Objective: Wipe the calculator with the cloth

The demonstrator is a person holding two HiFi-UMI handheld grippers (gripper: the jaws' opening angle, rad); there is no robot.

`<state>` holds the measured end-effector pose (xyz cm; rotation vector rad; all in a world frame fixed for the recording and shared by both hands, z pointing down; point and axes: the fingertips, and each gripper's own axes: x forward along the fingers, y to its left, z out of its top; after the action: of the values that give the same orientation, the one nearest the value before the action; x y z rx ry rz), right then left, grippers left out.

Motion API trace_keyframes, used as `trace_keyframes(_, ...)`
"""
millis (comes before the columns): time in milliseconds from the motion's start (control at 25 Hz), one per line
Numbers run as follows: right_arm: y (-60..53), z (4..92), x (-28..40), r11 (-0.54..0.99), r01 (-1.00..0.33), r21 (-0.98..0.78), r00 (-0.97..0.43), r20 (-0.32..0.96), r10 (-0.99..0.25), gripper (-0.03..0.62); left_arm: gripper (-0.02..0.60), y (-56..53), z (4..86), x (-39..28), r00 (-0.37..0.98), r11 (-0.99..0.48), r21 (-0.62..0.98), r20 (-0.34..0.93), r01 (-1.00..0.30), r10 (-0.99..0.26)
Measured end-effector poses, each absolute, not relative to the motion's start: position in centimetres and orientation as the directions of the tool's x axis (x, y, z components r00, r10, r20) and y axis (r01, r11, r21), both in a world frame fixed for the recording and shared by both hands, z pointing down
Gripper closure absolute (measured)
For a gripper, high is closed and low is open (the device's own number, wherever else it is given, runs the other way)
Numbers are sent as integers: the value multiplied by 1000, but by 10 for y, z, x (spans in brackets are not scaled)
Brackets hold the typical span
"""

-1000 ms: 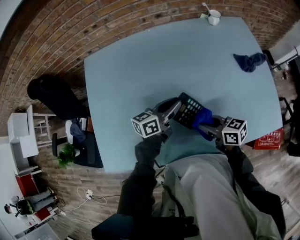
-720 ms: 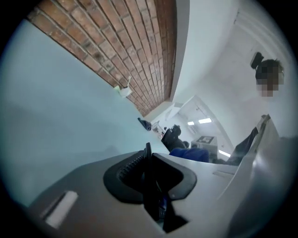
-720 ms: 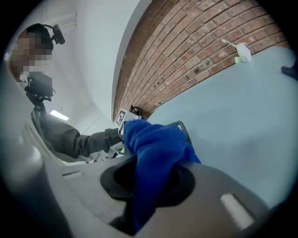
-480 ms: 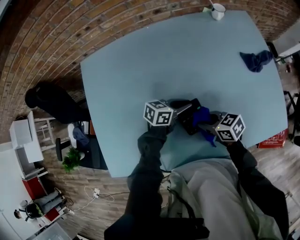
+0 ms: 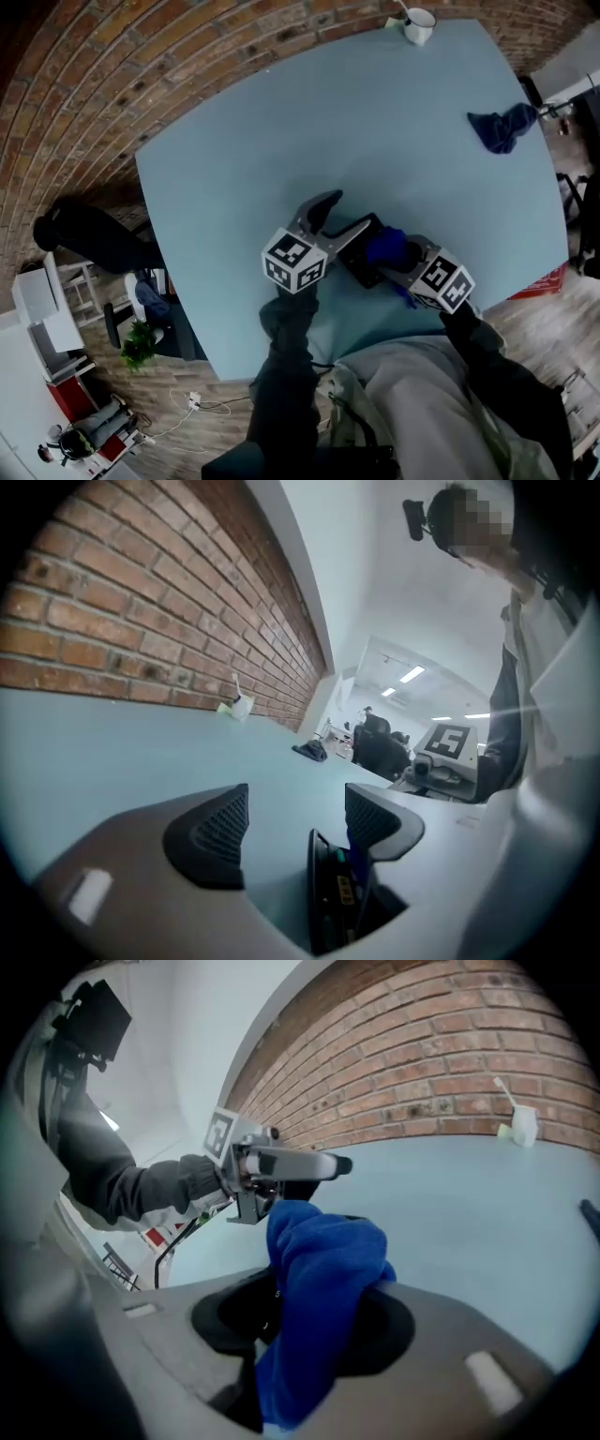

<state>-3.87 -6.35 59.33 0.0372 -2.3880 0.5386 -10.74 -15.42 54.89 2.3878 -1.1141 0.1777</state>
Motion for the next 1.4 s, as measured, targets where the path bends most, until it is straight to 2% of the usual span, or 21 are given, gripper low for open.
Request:
trace_keyframes(160, -91, 564, -16, 880, -261, -396, -830, 558, 5, 382, 270, -133, 527, -154, 497, -407, 324, 282, -854, -821)
trace_keyframes(240, -92, 553, -8, 881, -251, -400, -838, 546, 9, 379, 272, -110, 517, -171, 427, -330, 353, 245, -875, -870)
trace_keyframes(400, -87, 557, 5, 917, -255, -308, -776, 631, -4, 375, 280, -50, 517, -184, 301, -180, 477, 190, -860, -935)
trace_keyframes(480, -99, 566, 19, 945, -302, -129, -684, 720, -120, 375, 297, -20, 521, -183, 248, -121, 507, 191, -854, -950)
trace_keyframes(560, -115, 568, 37, 943, -228, 244, -524, 785, -330, 375, 302, 6, 521, -177, 215, -85, 510, 201, -856, -956)
trace_keyframes(640, -125, 555, 47, 851, -99, 515, -463, 734, -498, 375, 305, 22, 516, -167, 192, -71, 508, 191, -859, -962)
trace_keyframes(680, -124, 544, 47, 835, -92, 543, -493, 704, -512, 375, 307, 28, 511, -163, 183, -68, 514, 176, -855, -967)
trace_keyframes(800, -119, 500, 39, 885, -224, 409, -656, 608, -447, 375, 330, 34, 492, -155, 158, -67, 551, 120, -832, -980)
trace_keyframes(920, -120, 430, 33, 873, -398, 282, -803, 353, -480, 375, 363, 32, 470, -155, 137, -84, 547, 56, -833, -989)
trace_keyframes(960, -116, 418, 33, 887, -420, 193, -832, 307, -461, 375, 396, 32, 464, -154, 124, -84, 542, 37, -836, -992)
trace_keyframes(1040, -101, 423, 30, 920, -387, -63, -889, 290, -354, 376, 437, 34, 458, -152, 94, -77, 552, 3, -830, -996)
trace_keyframes(1080, -90, 432, 29, 912, -356, -205, -914, 281, -293, 381, 480, 36, 458, -150, 83, -72, 563, -7, -823, -997)
trace_keyframes(1160, -68, 452, 30, 848, -317, -424, -941, 250, -227, 447, 568, 39, 461, -141, 77, -65, 580, -5, -812, -997)
trace_keyframes(1240, -50, 467, 34, 806, -317, -500, -945, 242, -221, 510, 580, 42, 467, -129, 93, -64, 584, 19, -809, -996)
trace_keyframes(1400, -28, 481, 34, 823, -336, -459, -934, 274, -228, 548, 580, 44, 483, -116, 125, -61, 604, 63, -795, -990)
